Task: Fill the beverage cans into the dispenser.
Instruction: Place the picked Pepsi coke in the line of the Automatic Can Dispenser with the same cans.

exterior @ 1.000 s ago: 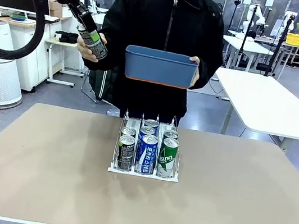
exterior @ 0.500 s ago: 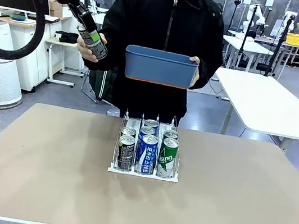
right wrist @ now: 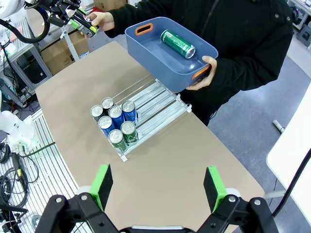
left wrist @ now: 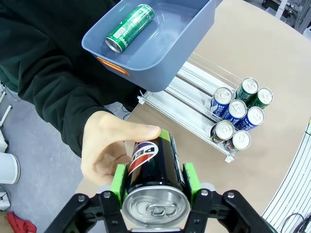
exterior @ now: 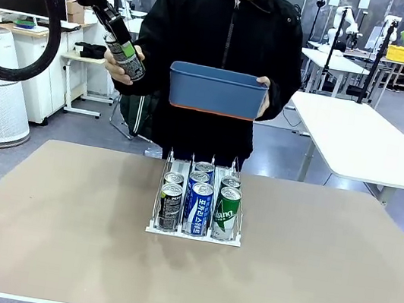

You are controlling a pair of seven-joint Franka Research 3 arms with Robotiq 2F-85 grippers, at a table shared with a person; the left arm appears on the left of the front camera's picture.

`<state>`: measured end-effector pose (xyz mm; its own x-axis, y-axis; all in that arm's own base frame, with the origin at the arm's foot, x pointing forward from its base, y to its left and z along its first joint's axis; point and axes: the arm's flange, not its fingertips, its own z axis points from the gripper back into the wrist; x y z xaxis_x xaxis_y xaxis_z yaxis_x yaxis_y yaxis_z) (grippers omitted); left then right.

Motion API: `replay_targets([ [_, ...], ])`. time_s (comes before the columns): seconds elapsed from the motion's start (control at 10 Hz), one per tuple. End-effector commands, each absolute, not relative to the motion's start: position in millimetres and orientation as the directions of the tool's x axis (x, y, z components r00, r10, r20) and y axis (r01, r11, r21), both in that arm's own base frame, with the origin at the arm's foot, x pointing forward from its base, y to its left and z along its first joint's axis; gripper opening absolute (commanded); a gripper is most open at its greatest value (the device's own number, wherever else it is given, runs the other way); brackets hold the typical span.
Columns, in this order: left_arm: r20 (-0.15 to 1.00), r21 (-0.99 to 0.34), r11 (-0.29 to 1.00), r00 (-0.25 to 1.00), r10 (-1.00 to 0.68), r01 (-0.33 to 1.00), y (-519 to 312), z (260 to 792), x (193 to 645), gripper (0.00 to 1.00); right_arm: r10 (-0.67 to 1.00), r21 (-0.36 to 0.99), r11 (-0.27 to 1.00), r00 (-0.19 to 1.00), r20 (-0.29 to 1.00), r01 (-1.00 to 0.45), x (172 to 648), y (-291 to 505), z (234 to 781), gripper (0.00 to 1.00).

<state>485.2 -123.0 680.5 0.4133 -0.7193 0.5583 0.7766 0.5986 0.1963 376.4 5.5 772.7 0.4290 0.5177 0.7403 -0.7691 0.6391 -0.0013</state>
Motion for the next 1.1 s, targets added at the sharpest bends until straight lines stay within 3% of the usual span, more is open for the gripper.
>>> replay_targets([
  [0.0,0.562,0.199,0.601,0.413,-0.717,0.774,-121.9,681.5,485.5,0.38,0.518,0.002,0.637,0.43,0.74,-0.771,376.3,6.0,771.2,1.0],
  [1.0,0.562,0.199,0.601,0.413,-0.717,0.774,-121.9,681.5,485.5,0.38,0.518,0.002,0.637,0.43,0.74,-0.771,376.3,6.0,771.2,1.0],
])
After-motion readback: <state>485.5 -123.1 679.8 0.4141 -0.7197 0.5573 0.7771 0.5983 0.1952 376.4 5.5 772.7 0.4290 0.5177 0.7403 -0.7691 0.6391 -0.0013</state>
